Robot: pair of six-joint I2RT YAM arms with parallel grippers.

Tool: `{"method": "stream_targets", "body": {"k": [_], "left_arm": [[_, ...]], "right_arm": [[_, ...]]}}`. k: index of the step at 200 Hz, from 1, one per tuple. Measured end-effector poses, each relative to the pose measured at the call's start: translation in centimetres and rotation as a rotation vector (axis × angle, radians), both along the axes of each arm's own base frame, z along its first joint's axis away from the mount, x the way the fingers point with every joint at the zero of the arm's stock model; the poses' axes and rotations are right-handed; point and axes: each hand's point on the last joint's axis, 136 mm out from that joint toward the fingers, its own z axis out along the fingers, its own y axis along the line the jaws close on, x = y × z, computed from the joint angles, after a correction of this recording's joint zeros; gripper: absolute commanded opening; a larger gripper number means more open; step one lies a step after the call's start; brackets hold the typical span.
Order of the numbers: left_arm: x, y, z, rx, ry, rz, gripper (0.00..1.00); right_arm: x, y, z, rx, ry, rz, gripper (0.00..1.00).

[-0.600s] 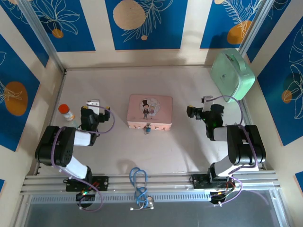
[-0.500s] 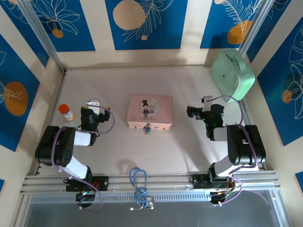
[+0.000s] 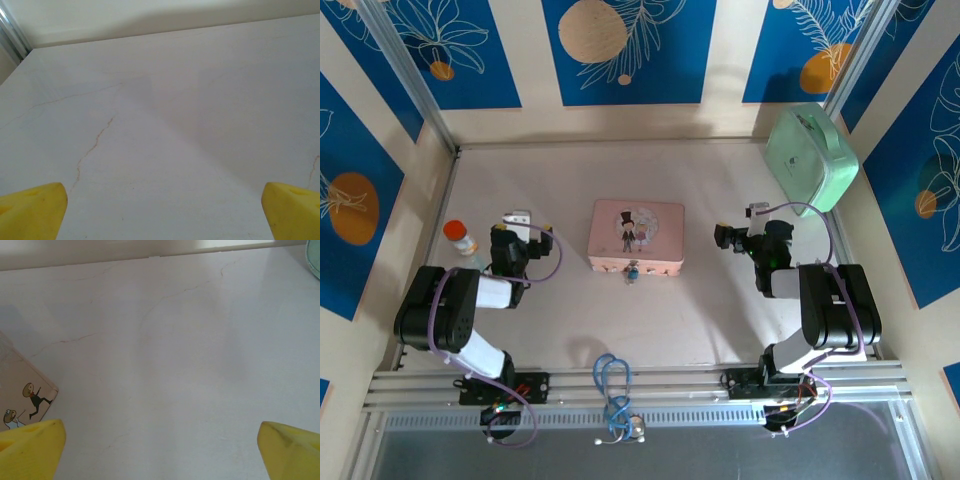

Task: Unlock the padlock with the key

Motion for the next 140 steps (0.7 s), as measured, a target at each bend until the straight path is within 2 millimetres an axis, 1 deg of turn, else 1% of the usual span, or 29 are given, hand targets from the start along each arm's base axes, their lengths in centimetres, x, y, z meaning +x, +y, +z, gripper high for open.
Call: {"method": "stream_targets", "body": {"k": [103,111,120,127,129,135,140], "left_arm": [[0.0,-0.1,0.0,-0.002,0.000,-0.006,0.99],[0.0,-0.1,0.0,-0.002,0.002,-0.006,0.99],[-0.1,-0.1,-0.2,-0.001,0.029,-0.006,0.99],[-0.1,-0.1,-0.2,0.000,0.068,-0.004,0.99],[-0.1,-0.1,-0.2,0.001,0.075,-0.004,0.99],[0.4,-0.1,0.7,0.000,0.092,0.001,0.99],[0.8,0.0,1.9,-0.012,0.089,0.015,1.00]], "right_arm": [[0.0,0.0,0.0,0.000,0.000,-0.001,0.99],[0.1,-0.3,0.0,-0.004,0.004,-0.024,0.99],[0.0,-0.6,0.0,-0.019,0.046,-0.067,0.99],[0.0,-0.9,0.7,-0.024,0.076,-0.103,0.99],[0.1,-1.0,1.2,-0.022,0.081,-0.114,0.99],[0.3,-1.1,2.8,-0.010,0.103,-0.147,0.99],[0.7,-1.1,5.2,0.017,0.108,-0.173,0.99]]}}
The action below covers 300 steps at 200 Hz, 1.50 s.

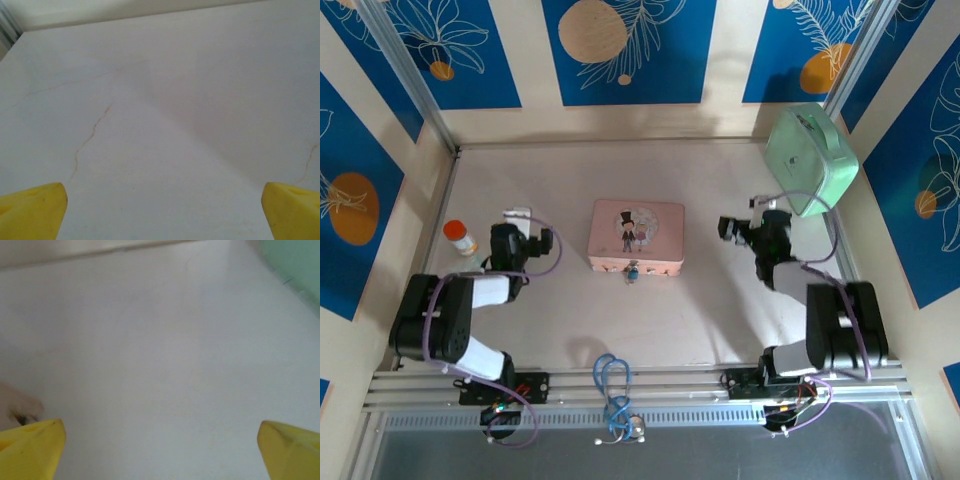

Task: Unlock the padlock with the key

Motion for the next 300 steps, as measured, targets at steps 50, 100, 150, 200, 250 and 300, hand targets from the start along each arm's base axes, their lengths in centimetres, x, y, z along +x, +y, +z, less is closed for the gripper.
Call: {"method": "stream_targets", "body": {"k": [50,100,150,200,250,300], "left_arm": [[-1.0,-2.9,20.5,-0.327,-0.276,0.045,0.88],[-11.1,-17.1,12.2,-0.450,0.068,-0.257,0.83],[-16.0,-18.5,4.0,-0.472,0.355,-0.236,0.80],[-16.7,-18.1,3.6,-0.571,0.398,-0.176,0.73],[-17.9,-17.1,1.6,-0.625,0.456,-0.130,0.70],[-18.8,-16.7,0.4,-0.671,0.494,-0.111,0.66]], "right_arm": [[-3.5,-1.3,17.9,0.467,-0.201,-0.233,0.85],[-12.2,15.4,5.2,0.231,0.361,0.002,0.87],[-20.9,22.2,3.5,0.033,0.360,0.076,0.99],[-19.7,25.3,-0.2,0.040,0.428,0.083,0.83],[-18.2,26.0,-3.4,0.028,0.528,0.083,0.72],[-16.7,27.7,-5.8,0.014,0.575,0.108,0.68]]}}
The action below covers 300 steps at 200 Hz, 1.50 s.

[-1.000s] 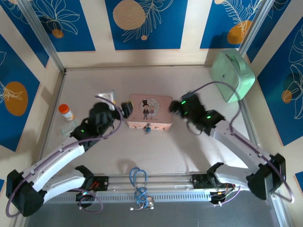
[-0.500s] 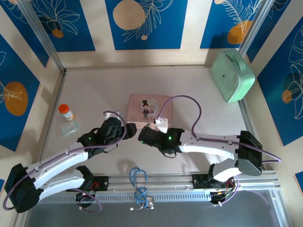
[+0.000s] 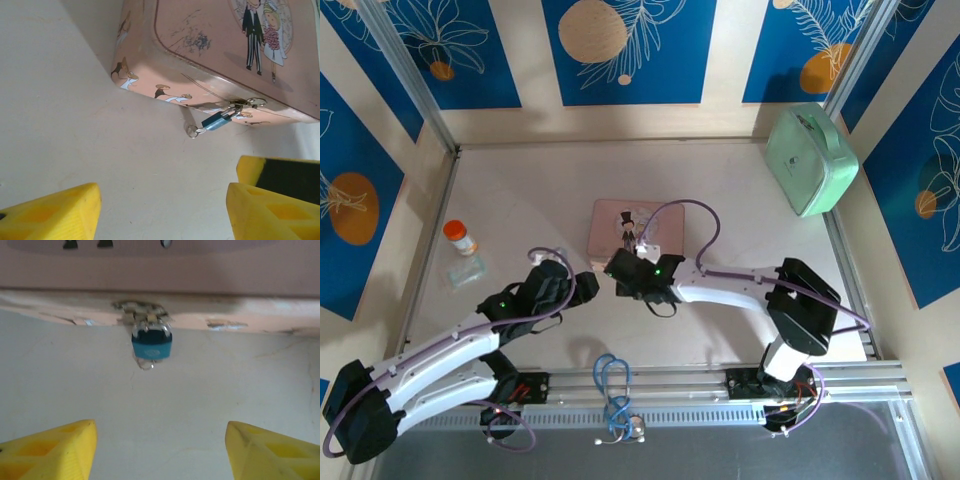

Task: Unlock the padlock with the key

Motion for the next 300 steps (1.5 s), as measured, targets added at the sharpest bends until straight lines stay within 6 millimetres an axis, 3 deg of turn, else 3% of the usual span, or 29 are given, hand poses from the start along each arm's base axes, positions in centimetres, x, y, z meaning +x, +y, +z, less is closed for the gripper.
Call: {"method": "stream_targets", "body": {"k": [84,107,181,237,300], "left_arm": [[0.2,-0.6,0.0,-0.033,0.009,-0.001,0.66],[0.2,-0.5,-0.1,-0.034,0.013,0.000,0.65],[-0.2,-0.8,-1.0,-0.049,0.037,-0.019,0.66],[-0.2,-1.0,-1.9,-0.036,0.060,-0.021,0.64],[0.2,-1.6,-1.7,-0.054,0.051,-0.029,0.61]], "right_arm": [[2.9,2.1,-0.7,-0.022,-0.001,-0.027,0.58],[3.2,1.8,-1.5,-0.038,0.012,-0.037,0.53],[3.9,1.2,-2.1,-0.049,0.017,-0.066,0.53],[3.9,0.8,-3.9,-0.090,0.042,-0.070,0.53],[4.1,0.9,-4.0,-0.093,0.041,-0.066,0.50]]}}
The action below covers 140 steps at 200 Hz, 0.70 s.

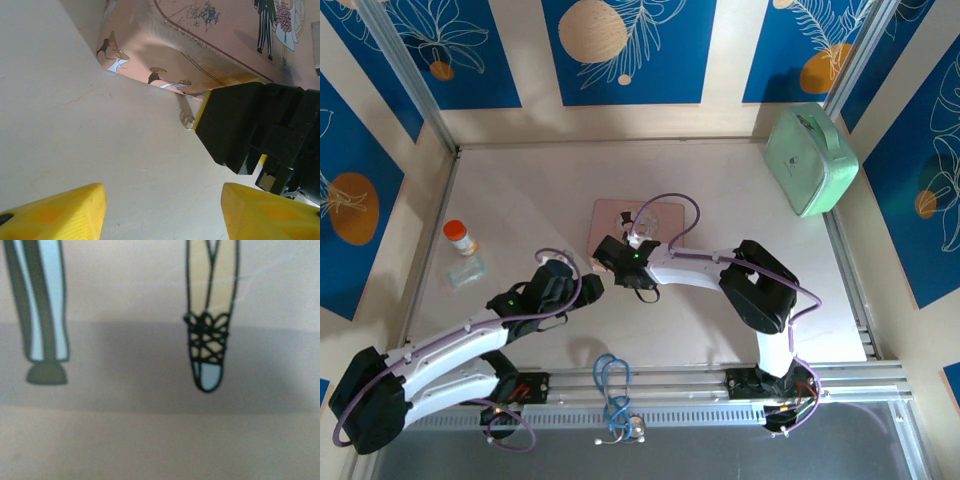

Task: Unlock the padlock with the key

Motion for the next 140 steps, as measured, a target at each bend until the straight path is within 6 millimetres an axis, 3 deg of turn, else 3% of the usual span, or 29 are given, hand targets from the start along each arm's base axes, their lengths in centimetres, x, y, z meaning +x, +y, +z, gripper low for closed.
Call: {"method": "stream_targets", "body": {"k": [140], "left_arm": [[0.20,-0.44,-0.26,-0.012,-0.002,-0.008,0.57]], "right_arm": [[0.49,0.34,-0.37,0.001,0.020,0.013,0.33]]}}
